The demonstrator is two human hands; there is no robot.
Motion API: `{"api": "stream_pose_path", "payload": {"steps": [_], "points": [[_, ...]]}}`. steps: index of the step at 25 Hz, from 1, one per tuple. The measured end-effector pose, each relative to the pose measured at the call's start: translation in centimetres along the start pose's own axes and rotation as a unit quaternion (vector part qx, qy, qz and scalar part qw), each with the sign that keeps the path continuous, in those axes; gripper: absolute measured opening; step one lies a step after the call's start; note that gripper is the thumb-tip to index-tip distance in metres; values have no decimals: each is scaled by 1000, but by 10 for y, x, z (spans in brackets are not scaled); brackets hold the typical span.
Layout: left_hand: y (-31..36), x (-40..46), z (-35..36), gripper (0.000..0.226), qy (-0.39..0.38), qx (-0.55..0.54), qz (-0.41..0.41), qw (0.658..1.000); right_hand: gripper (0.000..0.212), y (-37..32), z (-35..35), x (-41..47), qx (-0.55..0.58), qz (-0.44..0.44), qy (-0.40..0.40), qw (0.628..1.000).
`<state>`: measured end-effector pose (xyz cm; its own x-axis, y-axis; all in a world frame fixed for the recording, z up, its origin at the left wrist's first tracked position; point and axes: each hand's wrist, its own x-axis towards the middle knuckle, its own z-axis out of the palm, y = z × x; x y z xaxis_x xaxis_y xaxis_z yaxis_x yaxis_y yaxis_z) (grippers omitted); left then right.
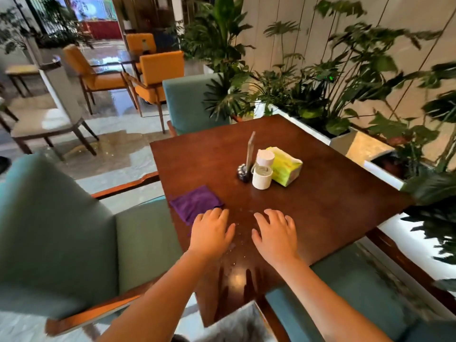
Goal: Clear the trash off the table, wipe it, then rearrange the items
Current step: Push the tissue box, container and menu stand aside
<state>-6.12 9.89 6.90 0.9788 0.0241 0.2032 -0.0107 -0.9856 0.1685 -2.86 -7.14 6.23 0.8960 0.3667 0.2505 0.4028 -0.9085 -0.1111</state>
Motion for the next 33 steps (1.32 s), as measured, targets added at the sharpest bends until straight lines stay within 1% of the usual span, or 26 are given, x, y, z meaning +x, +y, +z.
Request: {"api": "stream_pose_path", "payload": {"steps": [2,5,10,13,15,17,19,22,24,27,30,33], "points": [[8,25,16,43,-20,-4,-10,1000,42,26,7,18,2,17,-9,1000],[6,69,39,43,-31,-2,-16,999,44,57,20,52,-3,29,-23,999],[-14,142,88,46,-37,-27,-24,999,46,87,44,117,8,79,-20,997],[-20,179,116,49,-37,-35,-42,998,47,107,60,150,9,88,-9,996],[-21,204,137,58,-31,-34,-60,997,48,125,71,173,10,96,-7,995],[-22,225,162,74,-45,-24,-98,994,51,146,84,197,6,99,-2,995],[-27,242,189,92,-69,-17,-145,987,58,168,103,221,-12,87,2,996],[-36,254,220,113,-107,-10,-182,977,77,192,128,255,-53,52,-31,997],[-37,258,239,120,-126,9,-190,974,91,207,142,277,-69,31,-68,995],[-36,255,252,121,-99,38,-192,976,105,222,155,302,-76,27,-141,987],[-35,254,256,120,-94,40,-197,975,105,231,164,312,-8,40,-195,980],[-32,254,252,118,-100,40,-199,974,97,231,164,307,27,44,-163,985]]}}
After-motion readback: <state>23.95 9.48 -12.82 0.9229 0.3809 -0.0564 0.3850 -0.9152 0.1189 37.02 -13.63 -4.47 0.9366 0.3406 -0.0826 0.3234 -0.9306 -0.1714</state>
